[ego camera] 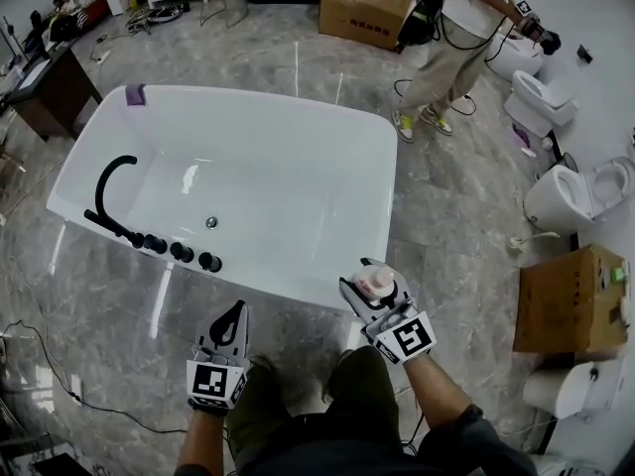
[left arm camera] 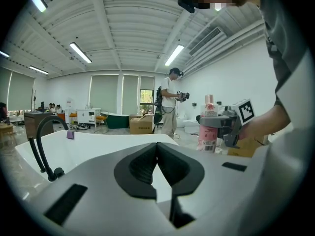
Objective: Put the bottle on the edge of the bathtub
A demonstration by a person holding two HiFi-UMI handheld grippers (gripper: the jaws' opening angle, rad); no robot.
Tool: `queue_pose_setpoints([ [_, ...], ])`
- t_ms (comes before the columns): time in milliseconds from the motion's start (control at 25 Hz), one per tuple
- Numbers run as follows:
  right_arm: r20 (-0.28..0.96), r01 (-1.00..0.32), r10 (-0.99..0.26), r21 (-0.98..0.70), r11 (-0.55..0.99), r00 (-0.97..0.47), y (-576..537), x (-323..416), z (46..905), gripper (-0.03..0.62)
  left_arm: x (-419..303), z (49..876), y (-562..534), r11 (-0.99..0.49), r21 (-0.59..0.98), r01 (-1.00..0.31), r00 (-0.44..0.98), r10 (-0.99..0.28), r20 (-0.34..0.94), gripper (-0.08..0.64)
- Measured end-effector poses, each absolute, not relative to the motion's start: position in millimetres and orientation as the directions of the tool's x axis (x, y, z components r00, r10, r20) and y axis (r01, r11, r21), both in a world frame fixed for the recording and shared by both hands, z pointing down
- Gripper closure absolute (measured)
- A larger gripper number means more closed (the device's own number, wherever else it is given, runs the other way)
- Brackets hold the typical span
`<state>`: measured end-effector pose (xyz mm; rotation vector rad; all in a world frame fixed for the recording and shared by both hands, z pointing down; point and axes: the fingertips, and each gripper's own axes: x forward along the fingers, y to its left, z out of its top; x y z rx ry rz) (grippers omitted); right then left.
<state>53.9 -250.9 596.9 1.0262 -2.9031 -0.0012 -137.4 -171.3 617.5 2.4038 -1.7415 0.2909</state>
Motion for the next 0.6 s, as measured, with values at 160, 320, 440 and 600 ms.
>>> queue_pose_setpoints([
  [160, 0.055, -0.613, -0.613, 0.018, 0.79, -0.788, -252.8, 49.2, 624.9, 0.38, -140.0, 646.3, -172.5, -0.311, 0.013, -0.95, 0.303, -0.917, 0.259, 0.56],
  [320, 0.052, -0.596, -0.595, 0.008, 0.803, -0.802, -254.4, 49.2, 648.6, 0.38, -136.5, 672.3, -171.7, -0.314, 0.011, -0.949, 0.305, -0.911, 0.279, 0.56],
  [440, 0.048, -0.585, -0.585, 0.007, 0.811, -0.81, -256.1, 47.4, 663.9, 0.38, -138.8, 690.9, -172.8, -0.311, 0.013, -0.95, 0.301, -0.908, 0.292, 0.56],
  [600, 0.046, -0.575, -0.574, 0.003, 0.818, -0.817, -259.3, 43.0, 684.8, 0.38, -143.8, 713.1, -177.2, -0.304, 0.014, -0.953, 0.294, -0.906, 0.305, 0.56],
])
